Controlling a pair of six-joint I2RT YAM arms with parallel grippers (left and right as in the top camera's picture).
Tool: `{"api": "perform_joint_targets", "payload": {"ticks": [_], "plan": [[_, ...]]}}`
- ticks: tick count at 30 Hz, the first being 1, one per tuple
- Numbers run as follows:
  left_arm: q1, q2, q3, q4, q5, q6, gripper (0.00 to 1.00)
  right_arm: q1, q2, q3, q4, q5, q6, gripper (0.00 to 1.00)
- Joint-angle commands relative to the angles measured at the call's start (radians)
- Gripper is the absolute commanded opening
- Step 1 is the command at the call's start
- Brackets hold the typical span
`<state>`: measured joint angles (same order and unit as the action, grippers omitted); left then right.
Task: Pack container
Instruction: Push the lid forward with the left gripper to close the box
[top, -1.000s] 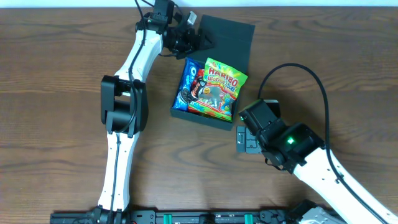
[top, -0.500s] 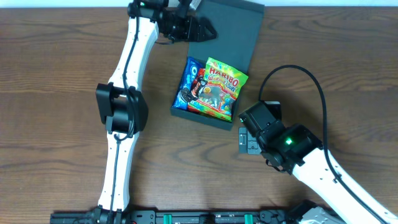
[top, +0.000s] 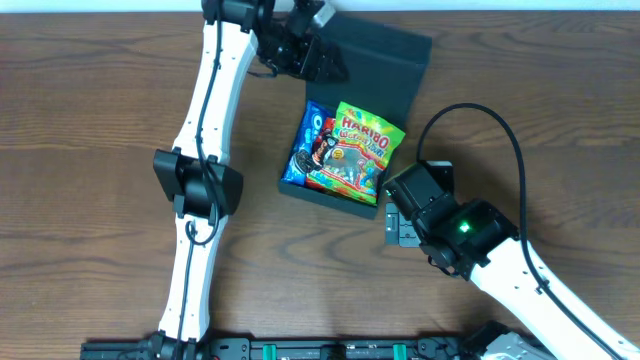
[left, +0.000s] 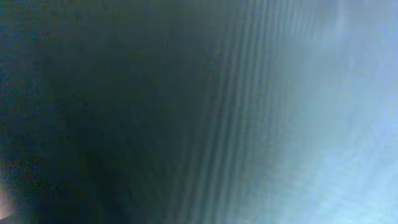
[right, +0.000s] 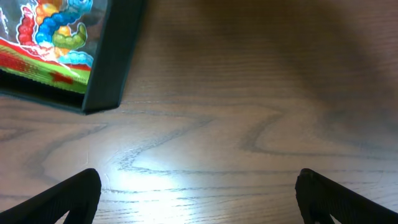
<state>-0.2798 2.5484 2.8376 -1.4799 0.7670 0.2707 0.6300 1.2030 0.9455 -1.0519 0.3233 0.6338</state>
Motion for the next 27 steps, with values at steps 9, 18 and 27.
{"api": "perform_joint_targets", "payload": {"ticks": [9,18,27], "plan": [[-0.029,-0.176,0.035,-0.21,-0.176,-0.009,0.95,0.0,-0.004,-0.006,0.016,0.07,-0.016,0.99],[-0.029,-0.309,0.036,-0.209,-0.204,-0.021,0.95,0.0,-0.005,-0.006,0.019,0.069,-0.045,0.99],[-0.042,-0.341,0.036,-0.209,-0.376,-0.11,0.95,0.0,-0.005,-0.006,0.023,0.069,-0.047,0.99]]}}
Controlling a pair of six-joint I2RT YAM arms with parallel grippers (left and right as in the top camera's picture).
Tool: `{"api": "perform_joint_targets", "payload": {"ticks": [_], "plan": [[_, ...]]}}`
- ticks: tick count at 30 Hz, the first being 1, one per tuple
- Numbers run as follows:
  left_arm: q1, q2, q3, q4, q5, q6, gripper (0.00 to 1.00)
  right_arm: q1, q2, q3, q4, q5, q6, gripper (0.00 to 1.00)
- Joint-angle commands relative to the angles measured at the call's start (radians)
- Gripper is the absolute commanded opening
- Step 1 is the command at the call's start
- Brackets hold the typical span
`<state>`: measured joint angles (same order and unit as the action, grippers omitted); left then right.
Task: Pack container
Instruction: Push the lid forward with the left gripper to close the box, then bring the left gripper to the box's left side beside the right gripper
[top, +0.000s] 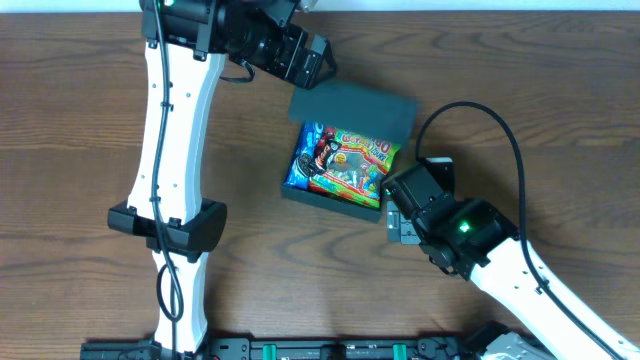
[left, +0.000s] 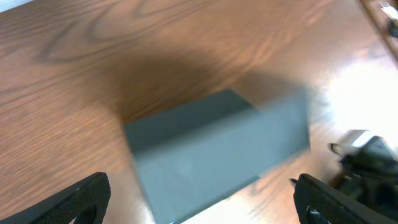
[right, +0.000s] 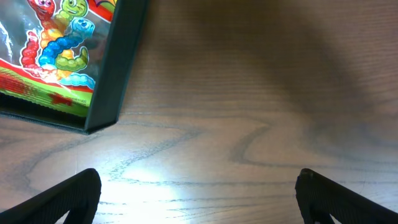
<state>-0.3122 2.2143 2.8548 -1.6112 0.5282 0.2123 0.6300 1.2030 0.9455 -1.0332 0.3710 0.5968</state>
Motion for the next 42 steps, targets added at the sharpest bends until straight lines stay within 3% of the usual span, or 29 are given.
{"api": "perform_joint_targets", "payload": {"ticks": [1,3,11,16,20,25,32,36,42], "plan": [[-0.015,-0.006,0.019,-0.078,-0.233,-0.087,0.95,0.0,-0.005,-0.006,0.011,0.017,-0.02,0.99],[-0.034,-0.013,0.019,-0.078,-0.483,-0.201,0.95,0.0,-0.006,-0.004,0.045,-0.022,-0.079,0.99],[-0.117,-0.192,-0.035,-0.079,-0.562,-0.211,0.95,0.0,-0.008,0.007,0.103,-0.05,-0.158,0.99],[-0.111,-0.457,-0.366,-0.078,-0.634,-0.266,0.95,0.006,-0.008,0.006,0.142,-0.055,-0.191,0.99],[-0.112,-0.684,-0.681,-0.078,-0.786,-0.408,0.95,0.044,-0.008,0.007,0.194,-0.054,-0.22,0.99],[-0.114,-0.952,-0.966,-0.06,-0.81,-0.522,0.95,0.087,-0.007,0.006,0.205,-0.053,-0.273,0.99],[-0.114,-1.119,-1.272,-0.016,-0.919,-0.644,0.95,0.091,0.053,0.006,0.349,-0.054,-0.337,0.99],[-0.114,-1.145,-1.484,0.159,-0.833,-0.651,0.95,0.091,0.15,0.006,0.438,-0.052,-0.336,0.99],[-0.114,-1.143,-1.668,0.387,-0.678,-0.611,0.95,0.089,0.254,0.006,0.489,0.051,-0.32,0.99]]}}
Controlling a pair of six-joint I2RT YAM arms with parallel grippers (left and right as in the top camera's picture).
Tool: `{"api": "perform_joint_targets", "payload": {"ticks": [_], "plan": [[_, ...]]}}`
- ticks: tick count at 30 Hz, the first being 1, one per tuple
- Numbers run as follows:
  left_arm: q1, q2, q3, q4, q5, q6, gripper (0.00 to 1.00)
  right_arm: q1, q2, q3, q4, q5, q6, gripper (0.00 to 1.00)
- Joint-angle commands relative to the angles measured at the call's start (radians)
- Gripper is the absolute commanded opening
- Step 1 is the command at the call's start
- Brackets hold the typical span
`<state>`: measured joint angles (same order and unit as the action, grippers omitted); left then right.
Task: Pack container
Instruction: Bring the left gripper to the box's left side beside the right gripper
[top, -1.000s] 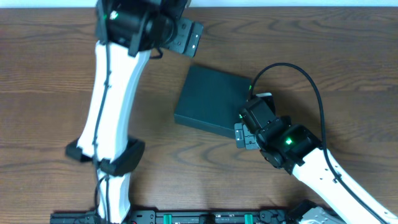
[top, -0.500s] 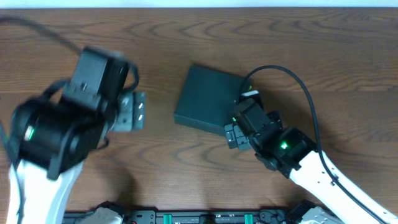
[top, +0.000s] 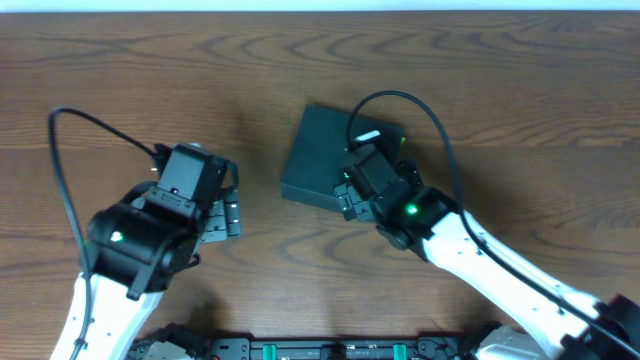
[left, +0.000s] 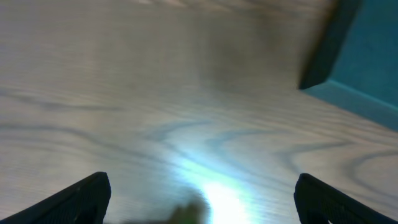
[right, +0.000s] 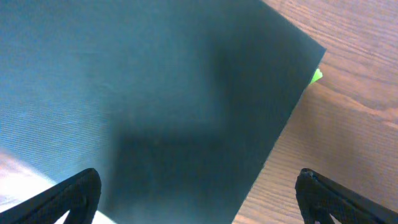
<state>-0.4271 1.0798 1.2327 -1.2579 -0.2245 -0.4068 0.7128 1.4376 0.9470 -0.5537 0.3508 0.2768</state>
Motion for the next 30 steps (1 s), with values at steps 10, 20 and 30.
{"api": "perform_joint_targets", "payload": {"ticks": [10,20,30], "plan": [[0.001,-0.008,-0.216,0.163,0.175,0.018,0.95,-0.051,0.05,0.005,0.071,0.068,0.0,0.99],[0.001,0.032,-0.257,0.266,0.222,0.018,0.95,-0.059,0.132,0.005,0.066,0.036,0.001,0.99],[0.0,0.204,-0.257,0.347,0.245,0.029,0.95,-0.059,0.14,0.005,0.066,0.034,0.022,0.99]]}}
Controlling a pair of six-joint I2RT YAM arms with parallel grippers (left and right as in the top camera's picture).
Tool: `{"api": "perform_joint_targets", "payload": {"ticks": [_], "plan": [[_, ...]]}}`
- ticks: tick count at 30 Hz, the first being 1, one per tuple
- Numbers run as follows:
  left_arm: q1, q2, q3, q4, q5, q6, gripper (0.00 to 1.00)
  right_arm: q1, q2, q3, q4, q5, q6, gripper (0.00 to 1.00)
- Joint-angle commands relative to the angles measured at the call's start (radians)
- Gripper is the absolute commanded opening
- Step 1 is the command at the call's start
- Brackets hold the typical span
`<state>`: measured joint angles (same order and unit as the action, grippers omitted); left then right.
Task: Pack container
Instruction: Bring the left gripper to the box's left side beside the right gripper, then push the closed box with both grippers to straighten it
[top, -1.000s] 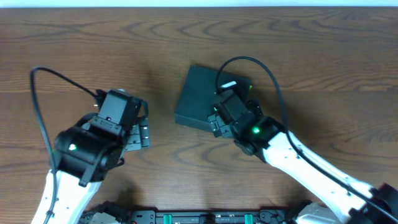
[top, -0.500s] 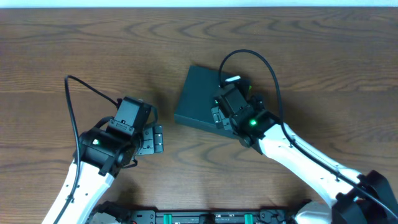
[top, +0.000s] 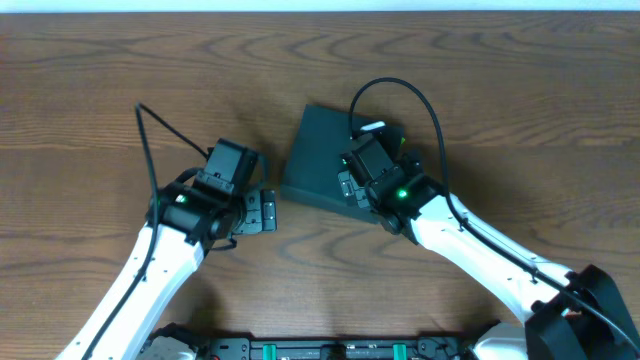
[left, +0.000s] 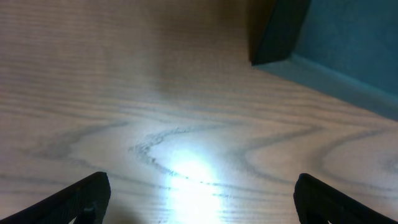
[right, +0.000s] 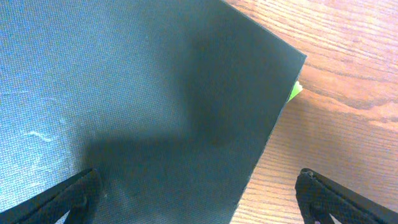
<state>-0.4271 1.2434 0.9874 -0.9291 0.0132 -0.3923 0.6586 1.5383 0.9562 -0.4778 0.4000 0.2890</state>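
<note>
The dark box (top: 318, 158) lies on the table with its lid (right: 137, 93) down, so its contents are hidden. Only a green sliver of a bag (right: 295, 91) pokes out at the lid's right edge. My right gripper (top: 347, 186) hovers open over the lid's front right part; its view is mostly lid, with nothing between its fingers (right: 68, 199). My left gripper (top: 264, 210) is open just off the box's front left corner (left: 280, 43), over bare wood.
The wooden table (top: 520, 90) surrounds the box on all sides. A black cable (top: 410, 95) loops from the right arm over the box's back right. The table's far edge runs along the top of the overhead view.
My left gripper has moved right, from well left of the box to just beside its front left corner. The right gripper stays open over the shut lid, shifted slightly.
The box stood open with its lid raised, snack bags showing, my left gripper at the lid and my right gripper off the front right corner. Then the lid hung half down. Later it lay shut under my right gripper, and my left has come beside the box.
</note>
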Motion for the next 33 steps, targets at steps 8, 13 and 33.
{"api": "perform_joint_targets", "payload": {"ticks": [8,13,33], "plan": [[0.0,0.209,-0.011,0.111,0.005,0.042,0.95,-0.005,0.039,-0.005,-0.008,-0.014,0.01,0.99],[0.0,0.293,-0.013,0.136,-0.032,0.057,0.95,-0.005,0.039,-0.005,-0.009,-0.015,0.01,0.99],[0.0,0.366,-0.089,0.393,0.006,0.101,0.95,-0.005,0.039,-0.005,-0.026,-0.016,0.048,0.99]]}}
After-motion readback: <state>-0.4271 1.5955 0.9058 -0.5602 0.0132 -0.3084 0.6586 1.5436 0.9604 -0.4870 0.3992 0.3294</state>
